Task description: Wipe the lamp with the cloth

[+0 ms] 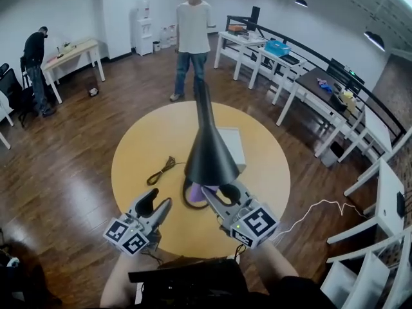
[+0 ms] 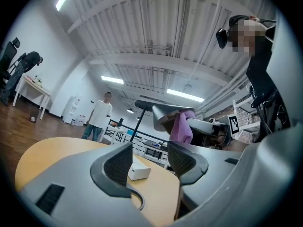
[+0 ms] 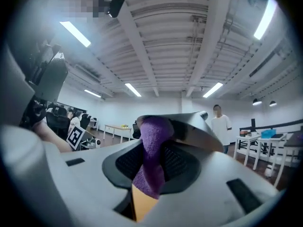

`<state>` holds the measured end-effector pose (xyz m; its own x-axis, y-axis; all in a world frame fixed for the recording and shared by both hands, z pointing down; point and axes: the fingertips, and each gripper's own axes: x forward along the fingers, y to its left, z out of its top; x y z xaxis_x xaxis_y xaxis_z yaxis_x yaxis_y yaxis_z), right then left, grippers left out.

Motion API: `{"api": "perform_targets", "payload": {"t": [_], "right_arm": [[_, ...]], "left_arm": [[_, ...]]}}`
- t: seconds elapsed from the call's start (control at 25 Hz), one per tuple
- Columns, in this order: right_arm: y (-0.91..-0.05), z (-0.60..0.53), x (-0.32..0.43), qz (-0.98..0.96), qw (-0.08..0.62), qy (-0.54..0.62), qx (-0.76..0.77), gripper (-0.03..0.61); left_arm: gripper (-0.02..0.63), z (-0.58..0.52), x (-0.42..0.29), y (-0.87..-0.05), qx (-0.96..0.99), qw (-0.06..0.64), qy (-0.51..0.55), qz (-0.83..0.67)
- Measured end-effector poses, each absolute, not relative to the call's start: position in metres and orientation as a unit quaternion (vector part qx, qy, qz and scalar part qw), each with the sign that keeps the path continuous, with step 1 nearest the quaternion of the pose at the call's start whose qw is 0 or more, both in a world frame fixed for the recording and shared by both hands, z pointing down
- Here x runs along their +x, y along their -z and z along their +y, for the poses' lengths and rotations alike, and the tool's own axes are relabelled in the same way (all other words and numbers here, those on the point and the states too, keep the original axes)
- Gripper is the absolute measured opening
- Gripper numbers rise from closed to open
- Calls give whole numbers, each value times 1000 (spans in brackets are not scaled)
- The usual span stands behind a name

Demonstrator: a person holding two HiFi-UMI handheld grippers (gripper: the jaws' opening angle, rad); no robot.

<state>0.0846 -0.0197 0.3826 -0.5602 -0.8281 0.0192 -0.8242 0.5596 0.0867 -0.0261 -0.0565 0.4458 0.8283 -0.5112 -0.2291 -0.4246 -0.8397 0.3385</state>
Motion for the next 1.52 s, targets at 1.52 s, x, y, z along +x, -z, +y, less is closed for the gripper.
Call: {"api": "perform_targets", "payload": {"t": [1.52], "right_arm": [[-413,-52,162,-811,-86,-6,579,92]], "left_arm": [[229,-48,13,-435,956,116,139,-233]]}}
